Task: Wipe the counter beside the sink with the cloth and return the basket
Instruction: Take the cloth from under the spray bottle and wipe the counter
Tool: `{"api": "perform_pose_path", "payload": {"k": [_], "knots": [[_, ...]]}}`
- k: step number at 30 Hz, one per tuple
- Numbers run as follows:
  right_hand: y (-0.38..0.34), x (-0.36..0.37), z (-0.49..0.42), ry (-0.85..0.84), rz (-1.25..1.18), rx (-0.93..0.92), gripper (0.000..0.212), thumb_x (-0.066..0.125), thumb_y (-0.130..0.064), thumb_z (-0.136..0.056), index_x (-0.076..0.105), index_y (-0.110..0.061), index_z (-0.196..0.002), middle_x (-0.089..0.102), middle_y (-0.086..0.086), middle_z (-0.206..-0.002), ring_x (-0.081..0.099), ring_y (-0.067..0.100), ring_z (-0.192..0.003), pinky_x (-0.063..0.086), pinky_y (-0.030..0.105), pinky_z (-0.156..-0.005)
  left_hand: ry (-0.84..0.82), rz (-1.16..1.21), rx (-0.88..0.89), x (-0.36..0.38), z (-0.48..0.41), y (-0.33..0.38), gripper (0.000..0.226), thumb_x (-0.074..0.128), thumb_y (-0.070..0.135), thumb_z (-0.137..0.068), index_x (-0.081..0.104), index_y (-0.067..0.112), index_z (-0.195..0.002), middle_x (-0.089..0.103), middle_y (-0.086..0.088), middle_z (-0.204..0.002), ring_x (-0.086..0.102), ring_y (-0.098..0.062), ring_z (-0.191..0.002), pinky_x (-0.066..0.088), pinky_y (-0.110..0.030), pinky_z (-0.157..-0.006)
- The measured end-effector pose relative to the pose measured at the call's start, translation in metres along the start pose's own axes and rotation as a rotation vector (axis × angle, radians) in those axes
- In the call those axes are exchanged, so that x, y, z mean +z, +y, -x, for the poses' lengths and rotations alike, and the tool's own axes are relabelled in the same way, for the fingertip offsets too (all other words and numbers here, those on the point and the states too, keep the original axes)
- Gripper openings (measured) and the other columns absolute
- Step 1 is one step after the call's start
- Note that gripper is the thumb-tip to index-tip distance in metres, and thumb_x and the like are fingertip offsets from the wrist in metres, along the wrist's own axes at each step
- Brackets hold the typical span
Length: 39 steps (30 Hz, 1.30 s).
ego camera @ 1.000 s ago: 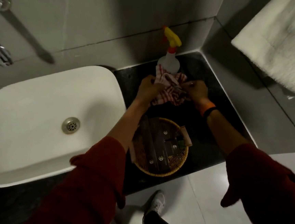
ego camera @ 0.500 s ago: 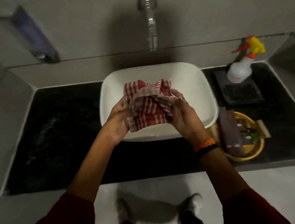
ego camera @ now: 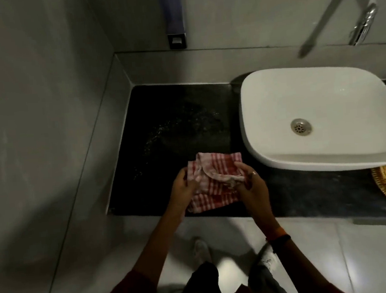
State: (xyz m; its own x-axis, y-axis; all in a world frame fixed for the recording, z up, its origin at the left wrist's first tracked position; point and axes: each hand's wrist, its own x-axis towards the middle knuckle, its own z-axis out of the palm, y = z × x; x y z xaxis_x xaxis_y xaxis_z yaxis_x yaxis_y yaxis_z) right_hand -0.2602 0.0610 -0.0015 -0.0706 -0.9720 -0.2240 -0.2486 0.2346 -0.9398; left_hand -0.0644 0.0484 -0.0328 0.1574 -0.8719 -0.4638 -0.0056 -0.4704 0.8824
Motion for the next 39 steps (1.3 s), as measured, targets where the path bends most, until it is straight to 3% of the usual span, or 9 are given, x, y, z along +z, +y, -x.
{"api": "perform_pose_path", "payload": {"k": [2, 4, 7, 11, 13, 15, 26, 33, 39], "knots": [[0.003, -0.001, 0.001, 0.122, 0.141, 0.041, 0.051, 0.059, 0.008, -0.091, 0.057, -0.014, -0.137, 0.068, -0.01, -0.119, 0.066, 0.004, -0.108, 0.056, 0.035, -0.096, -0.013, -0.164, 0.088, 0.009, -0.004, -0.005, 0.043, 0.064, 0.016, -0.096, 0.051, 0.014, -0.137, 0.062, -0.012, -0.133, 0.062, -0.025, -0.119, 0.058, -0.03, -0.089], [0.012, 0.002, 0.002, 0.287, 0.463, 0.058, 0.044, 0.061, 0.0, -0.09, 0.061, -0.009, -0.134, 0.068, 0.01, -0.124, 0.063, 0.029, -0.114, 0.049, 0.042, -0.1, 0.088, -0.518, 0.209, 0.011, -0.007, -0.016, 0.047, 0.061, 0.021, -0.097, 0.049, 0.012, -0.142, 0.056, -0.013, -0.14, 0.051, -0.026, -0.13, 0.049, -0.041, -0.106], [0.022, 0.033, 0.008, 0.498, 0.569, 0.079, 0.035, 0.055, -0.014, -0.095, 0.063, -0.001, -0.126, 0.065, 0.021, -0.126, 0.058, 0.042, -0.118, 0.046, 0.05, -0.104, 0.222, -0.936, 0.464, 0.001, -0.012, -0.031, 0.045, 0.054, 0.025, -0.098, 0.053, 0.007, -0.139, 0.054, -0.017, -0.142, 0.046, -0.033, -0.137, 0.044, -0.05, -0.11], [0.032, 0.099, -0.012, 0.43, 0.577, 0.319, 0.07, 0.056, -0.035, -0.099, 0.028, -0.004, -0.156, 0.029, 0.024, -0.163, 0.026, 0.041, -0.151, 0.018, 0.054, -0.125, 0.132, -1.232, 0.484, -0.016, -0.038, -0.047, 0.062, 0.041, 0.039, -0.101, 0.033, 0.004, -0.151, 0.034, -0.016, -0.16, 0.025, -0.031, -0.152, 0.024, -0.051, -0.124], [0.038, 0.121, -0.035, 0.377, 0.625, 0.467, 0.082, 0.046, -0.049, -0.102, 0.01, -0.004, -0.16, 0.007, 0.022, -0.169, 0.005, 0.039, -0.157, 0.006, 0.055, -0.127, 0.073, -1.28, 0.427, -0.023, -0.051, -0.057, 0.07, 0.033, 0.048, -0.102, 0.019, 0.005, -0.156, 0.019, -0.013, -0.166, 0.012, -0.028, -0.155, 0.016, -0.049, -0.127], [0.046, 0.134, -0.055, 0.404, 0.697, 0.464, 0.087, 0.039, -0.059, -0.1, 0.009, -0.003, -0.16, 0.004, 0.021, -0.169, 0.002, 0.039, -0.157, 0.004, 0.06, -0.126, 0.057, -1.31, 0.417, -0.027, -0.058, -0.067, 0.073, 0.026, 0.052, -0.102, 0.012, 0.007, -0.158, 0.012, -0.012, -0.168, 0.007, -0.026, -0.156, 0.014, -0.048, -0.127], [0.06, 0.133, -0.164, 0.192, 0.998, -0.041, 0.098, 0.025, -0.072, -0.092, 0.01, -0.003, -0.159, 0.01, 0.02, -0.169, 0.007, 0.039, -0.157, 0.008, 0.061, -0.126, 0.068, -1.277, 0.412, -0.026, -0.067, -0.079, 0.075, 0.025, 0.055, -0.101, 0.007, 0.011, -0.158, 0.004, -0.007, -0.169, 0.002, -0.024, -0.157, 0.013, -0.048, -0.127], [0.037, 0.148, -0.244, -0.145, 1.071, -0.393, 0.091, 0.035, -0.07, -0.095, 0.021, -0.007, -0.159, 0.012, 0.016, -0.169, 0.008, 0.036, -0.157, 0.004, 0.062, -0.126, 0.083, -1.302, 0.43, -0.025, -0.065, -0.078, 0.076, 0.027, 0.054, -0.101, 0.008, 0.008, -0.158, 0.003, -0.009, -0.169, 0.003, -0.026, -0.157, 0.017, -0.049, -0.126], [0.02, 0.164, -0.281, -0.474, 1.136, -0.844, 0.089, 0.041, -0.071, -0.094, 0.031, -0.009, -0.157, 0.023, 0.014, -0.168, 0.017, 0.033, -0.157, 0.016, 0.061, -0.124, 0.102, -1.266, 0.48, -0.025, -0.065, -0.081, 0.076, 0.031, 0.054, -0.1, 0.01, 0.009, -0.158, 0.004, -0.007, -0.169, 0.004, -0.026, -0.157, 0.014, -0.047, -0.127]]}}
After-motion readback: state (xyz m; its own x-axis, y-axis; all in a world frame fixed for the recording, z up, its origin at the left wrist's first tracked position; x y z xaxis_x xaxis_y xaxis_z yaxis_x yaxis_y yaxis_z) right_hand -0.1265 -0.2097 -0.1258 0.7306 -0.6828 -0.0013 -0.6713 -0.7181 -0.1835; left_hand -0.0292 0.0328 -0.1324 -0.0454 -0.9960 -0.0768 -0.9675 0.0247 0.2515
